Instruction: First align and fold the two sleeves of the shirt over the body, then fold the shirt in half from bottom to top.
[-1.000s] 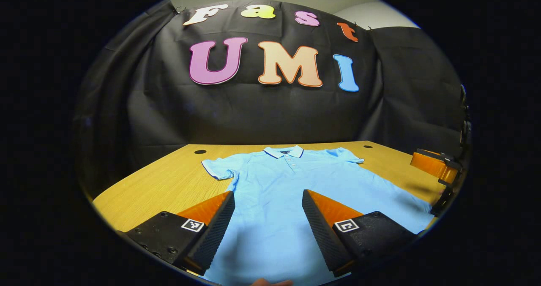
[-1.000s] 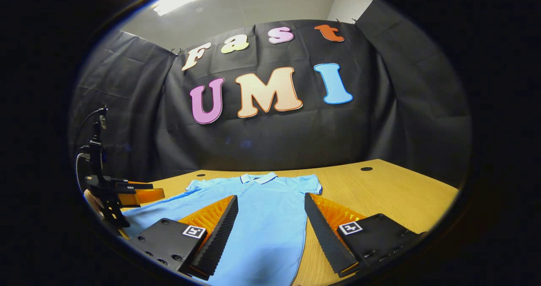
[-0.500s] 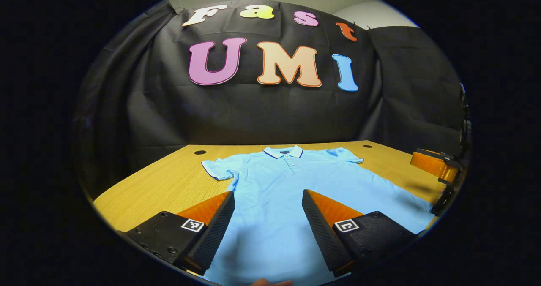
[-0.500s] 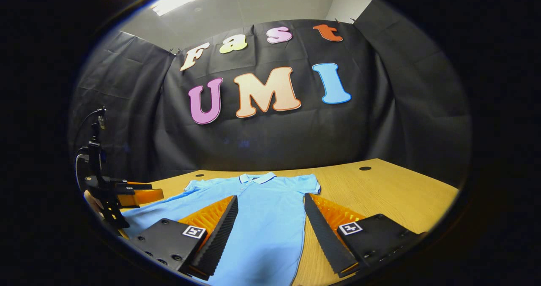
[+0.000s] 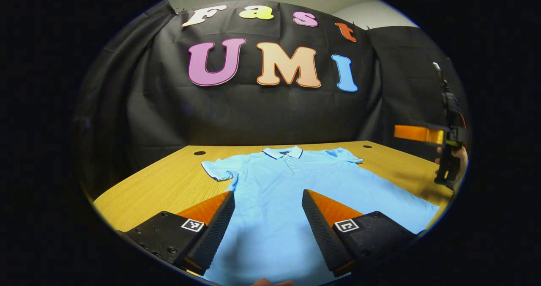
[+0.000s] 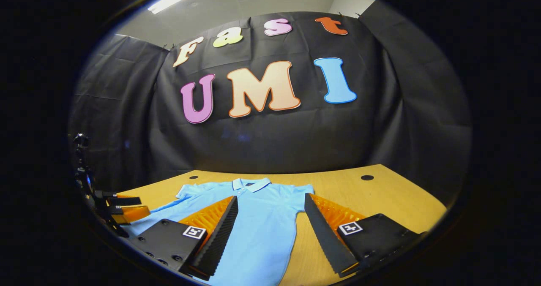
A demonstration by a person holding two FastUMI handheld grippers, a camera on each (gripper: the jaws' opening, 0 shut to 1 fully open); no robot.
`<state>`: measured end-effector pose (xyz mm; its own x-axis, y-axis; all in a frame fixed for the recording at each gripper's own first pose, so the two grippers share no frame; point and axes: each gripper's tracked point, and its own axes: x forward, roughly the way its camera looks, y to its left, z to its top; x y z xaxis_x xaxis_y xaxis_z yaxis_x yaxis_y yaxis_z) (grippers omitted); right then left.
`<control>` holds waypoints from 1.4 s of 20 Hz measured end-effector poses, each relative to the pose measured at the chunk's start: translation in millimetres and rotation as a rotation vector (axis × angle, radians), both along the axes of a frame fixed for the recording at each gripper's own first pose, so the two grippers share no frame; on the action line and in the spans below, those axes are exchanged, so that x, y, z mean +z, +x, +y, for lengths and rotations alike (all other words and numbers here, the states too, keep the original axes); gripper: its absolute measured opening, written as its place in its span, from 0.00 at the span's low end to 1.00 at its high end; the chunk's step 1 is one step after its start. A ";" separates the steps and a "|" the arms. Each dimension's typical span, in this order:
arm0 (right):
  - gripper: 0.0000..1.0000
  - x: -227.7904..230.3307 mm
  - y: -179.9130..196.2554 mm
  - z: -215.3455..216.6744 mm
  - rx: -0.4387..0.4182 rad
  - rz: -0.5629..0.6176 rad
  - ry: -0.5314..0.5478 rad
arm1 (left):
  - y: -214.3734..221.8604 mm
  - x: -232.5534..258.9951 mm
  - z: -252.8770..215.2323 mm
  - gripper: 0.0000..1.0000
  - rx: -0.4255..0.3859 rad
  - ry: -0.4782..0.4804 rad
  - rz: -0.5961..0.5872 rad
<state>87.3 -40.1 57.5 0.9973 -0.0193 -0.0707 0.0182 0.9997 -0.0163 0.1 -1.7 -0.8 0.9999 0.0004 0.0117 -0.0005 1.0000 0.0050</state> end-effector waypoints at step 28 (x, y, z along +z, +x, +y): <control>0.94 -155.5 210.4 -112.1 -0.231 0.538 0.034 | -0.9 -0.3 -0.2 0.95 0.002 0.006 0.001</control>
